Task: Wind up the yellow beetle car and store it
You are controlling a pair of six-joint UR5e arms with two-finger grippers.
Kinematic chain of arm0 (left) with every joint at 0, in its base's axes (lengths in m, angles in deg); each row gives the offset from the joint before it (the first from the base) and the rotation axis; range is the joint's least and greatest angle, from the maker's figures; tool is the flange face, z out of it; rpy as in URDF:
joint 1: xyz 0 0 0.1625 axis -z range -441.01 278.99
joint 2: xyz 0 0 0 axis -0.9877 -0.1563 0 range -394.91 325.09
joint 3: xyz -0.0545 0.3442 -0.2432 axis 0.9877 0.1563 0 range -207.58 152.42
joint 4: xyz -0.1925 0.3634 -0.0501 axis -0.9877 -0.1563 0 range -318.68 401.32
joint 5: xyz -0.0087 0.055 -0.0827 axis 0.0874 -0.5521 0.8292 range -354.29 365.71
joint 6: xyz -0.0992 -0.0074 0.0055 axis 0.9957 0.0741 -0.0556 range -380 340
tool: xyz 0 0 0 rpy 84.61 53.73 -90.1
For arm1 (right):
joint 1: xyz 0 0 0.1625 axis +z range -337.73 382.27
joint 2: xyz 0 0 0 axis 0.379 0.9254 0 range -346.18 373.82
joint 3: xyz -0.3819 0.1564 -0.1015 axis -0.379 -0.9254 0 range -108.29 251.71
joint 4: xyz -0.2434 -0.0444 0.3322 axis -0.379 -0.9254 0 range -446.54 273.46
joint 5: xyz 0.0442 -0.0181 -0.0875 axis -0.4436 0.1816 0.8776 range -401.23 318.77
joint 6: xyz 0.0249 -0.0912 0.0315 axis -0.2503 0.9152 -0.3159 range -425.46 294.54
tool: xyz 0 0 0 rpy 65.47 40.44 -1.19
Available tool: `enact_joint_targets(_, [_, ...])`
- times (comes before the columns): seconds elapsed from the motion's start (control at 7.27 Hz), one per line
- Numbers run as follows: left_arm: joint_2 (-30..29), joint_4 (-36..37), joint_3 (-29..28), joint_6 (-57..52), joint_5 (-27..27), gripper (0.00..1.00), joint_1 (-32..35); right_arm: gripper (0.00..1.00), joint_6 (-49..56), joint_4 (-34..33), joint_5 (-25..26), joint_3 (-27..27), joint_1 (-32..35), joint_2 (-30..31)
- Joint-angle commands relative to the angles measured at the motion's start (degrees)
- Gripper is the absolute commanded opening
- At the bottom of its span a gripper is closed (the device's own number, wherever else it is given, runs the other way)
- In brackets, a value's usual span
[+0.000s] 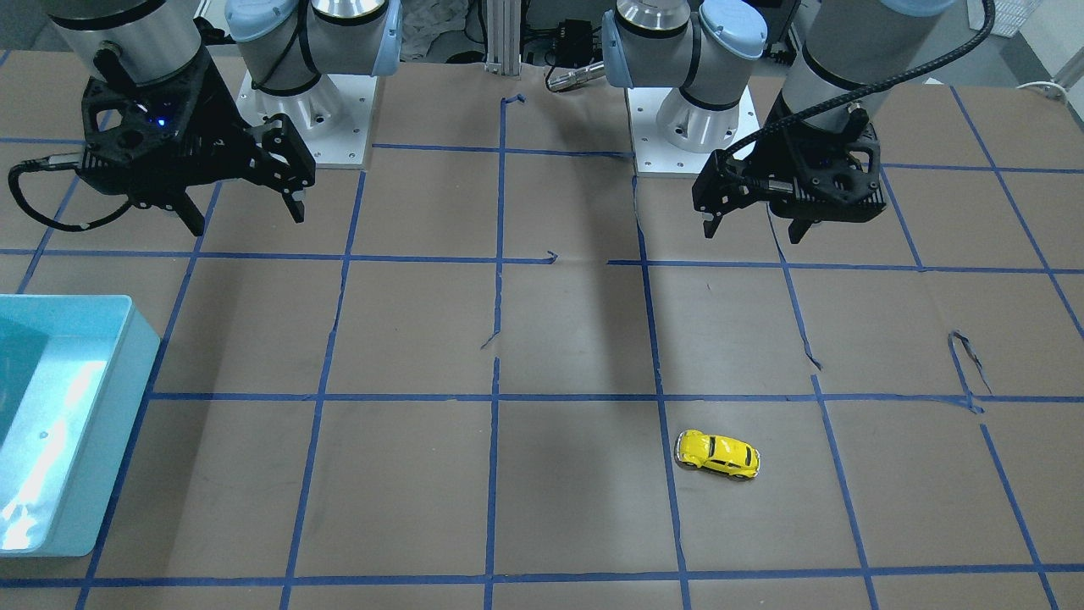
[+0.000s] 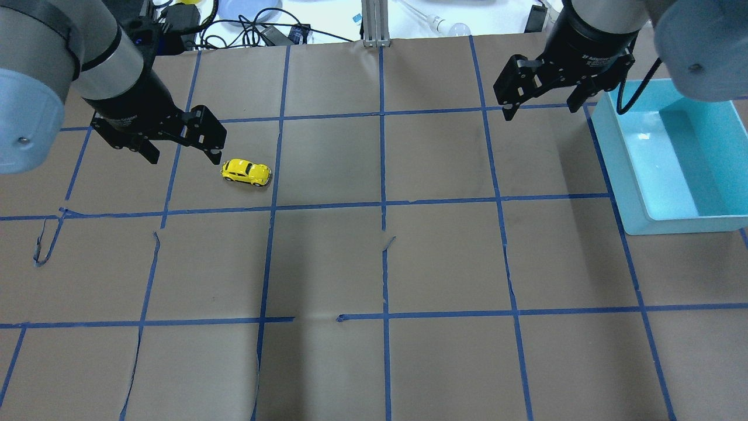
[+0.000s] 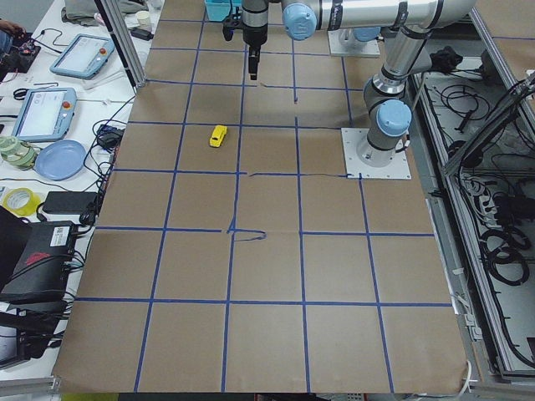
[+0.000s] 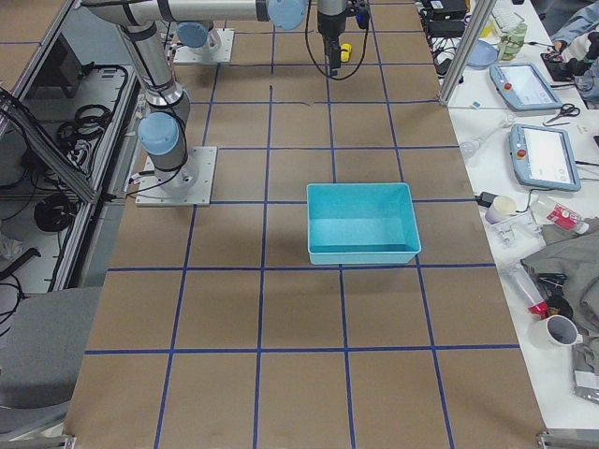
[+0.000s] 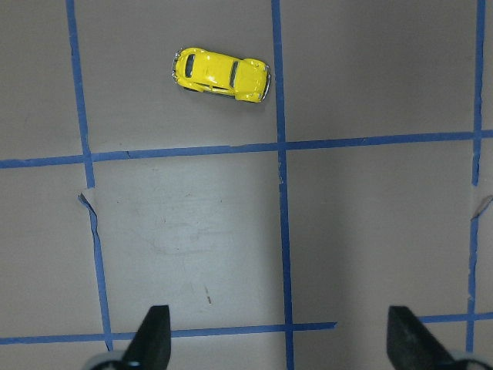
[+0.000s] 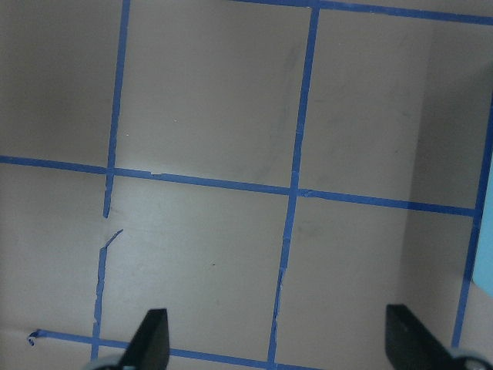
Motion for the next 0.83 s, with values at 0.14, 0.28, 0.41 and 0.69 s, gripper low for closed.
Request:
enact_joint_targets(0.14, [0.1, 0.0, 0.1, 0.0, -0.3, 1.00, -0.2, 1.00, -2.1, -3.8, 0.0, 0.5, 0.2, -0.8])
enact_joint_targets(0.28, [0.0, 0.0, 0.1, 0.0, -0.3, 1.00, -0.2, 1.00, -2.1, -3.1, 0.0, 0.6, 0.1, -0.7])
enact_joint_targets(0.41, [0.0, 0.1, 0.1, 0.0, -0.2, 1.00, -0.2, 1.00, -2.2, -2.9, 0.0, 0.6, 0.0, -0.7])
enact_joint_targets(0.69, [-0.1, 0.1, 0.1, 0.1, 0.3, 1.00, -0.1, 1.00, -2.4, -3.1, 0.0, 0.6, -0.3, -0.7])
